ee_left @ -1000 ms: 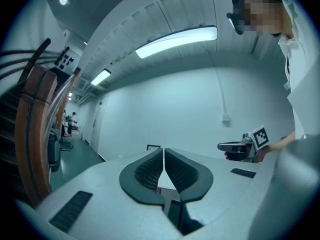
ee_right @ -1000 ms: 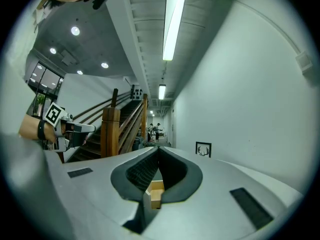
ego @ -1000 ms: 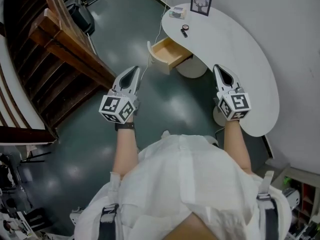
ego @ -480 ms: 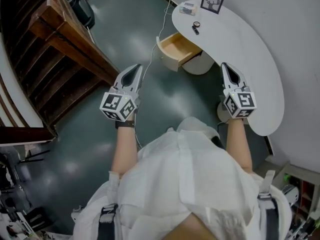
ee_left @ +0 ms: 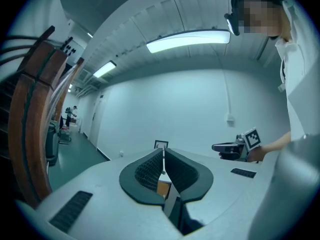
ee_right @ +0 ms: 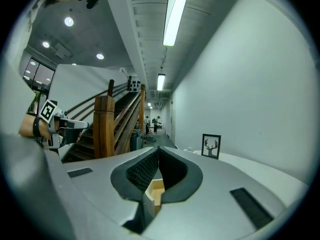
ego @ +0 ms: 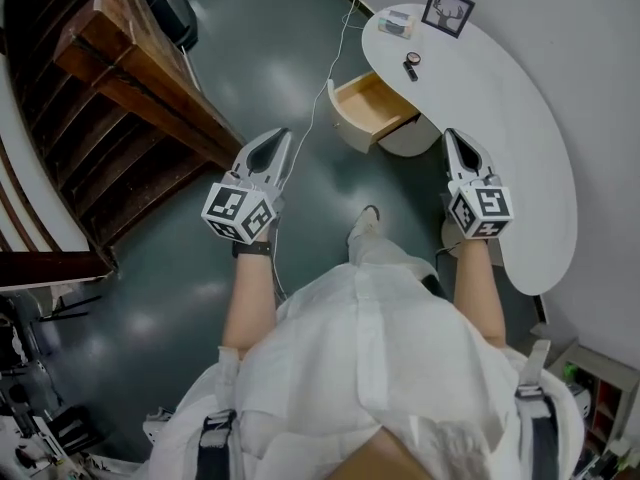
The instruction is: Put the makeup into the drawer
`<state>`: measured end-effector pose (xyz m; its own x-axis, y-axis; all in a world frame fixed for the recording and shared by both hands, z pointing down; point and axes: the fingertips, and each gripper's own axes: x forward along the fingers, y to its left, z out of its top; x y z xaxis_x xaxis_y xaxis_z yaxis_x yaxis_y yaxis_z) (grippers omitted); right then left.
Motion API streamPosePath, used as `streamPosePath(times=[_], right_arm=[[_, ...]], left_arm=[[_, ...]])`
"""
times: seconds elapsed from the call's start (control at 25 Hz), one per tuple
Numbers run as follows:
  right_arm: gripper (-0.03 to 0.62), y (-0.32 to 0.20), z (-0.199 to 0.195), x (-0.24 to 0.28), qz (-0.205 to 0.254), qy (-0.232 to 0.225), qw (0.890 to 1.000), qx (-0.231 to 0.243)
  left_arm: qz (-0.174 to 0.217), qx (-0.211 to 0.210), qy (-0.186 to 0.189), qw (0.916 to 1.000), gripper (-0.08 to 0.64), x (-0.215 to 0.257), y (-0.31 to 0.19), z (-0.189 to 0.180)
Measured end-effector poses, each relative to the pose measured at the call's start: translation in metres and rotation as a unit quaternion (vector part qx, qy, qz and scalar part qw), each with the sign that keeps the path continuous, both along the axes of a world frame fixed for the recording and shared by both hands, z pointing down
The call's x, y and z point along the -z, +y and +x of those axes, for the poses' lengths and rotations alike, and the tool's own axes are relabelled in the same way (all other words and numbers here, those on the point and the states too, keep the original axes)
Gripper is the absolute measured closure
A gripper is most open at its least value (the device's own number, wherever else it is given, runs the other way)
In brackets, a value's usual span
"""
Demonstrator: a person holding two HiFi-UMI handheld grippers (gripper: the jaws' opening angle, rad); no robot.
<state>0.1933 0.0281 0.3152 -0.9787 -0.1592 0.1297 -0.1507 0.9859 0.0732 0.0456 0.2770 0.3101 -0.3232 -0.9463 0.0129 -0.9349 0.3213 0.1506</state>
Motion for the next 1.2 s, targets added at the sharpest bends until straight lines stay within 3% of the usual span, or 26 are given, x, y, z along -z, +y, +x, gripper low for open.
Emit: streamPosePath(times=[0.32,0.6,0.8,1.04,1.12,1.2], right_arm=[[0.583,-0.061,-0.068,-0.02,-0.018,0.025,1.0,-0.007],[0.581,-0.123,-0.11,-0.025,-0.035,0.022,0.999,-0.03],[0.581,-0.155,-0.118,-0.029,-0.05,0.01,0.997,-0.058],[0.581,-0.168,-0.129,-0.034,-0.052,0.015,0.994,-0.091],[0.581,-0.174,-0.137,-0.034,-0.05,0.015,0.993,-0.108],[0.581,-0.179,-0.143,-0.034,-0.048,0.014,0.99,-0.133]], left_arm=[[-0.012,-0.076,-0.005,0.997,0.535,-0.002,-0.084,-0.06],[-0.034,-0.155,-0.017,0.9872,0.535,-0.004,-0.173,-0.103],[-0.057,-0.223,-0.04,0.9724,0.535,-0.007,-0.229,-0.114],[-0.065,-0.266,-0.068,0.9593,0.534,-0.011,-0.278,-0.143],[-0.069,-0.294,-0.074,0.9505,0.534,-0.016,-0.295,-0.153],[-0.078,-0.333,-0.085,0.9357,0.533,-0.023,-0.313,-0.161]])
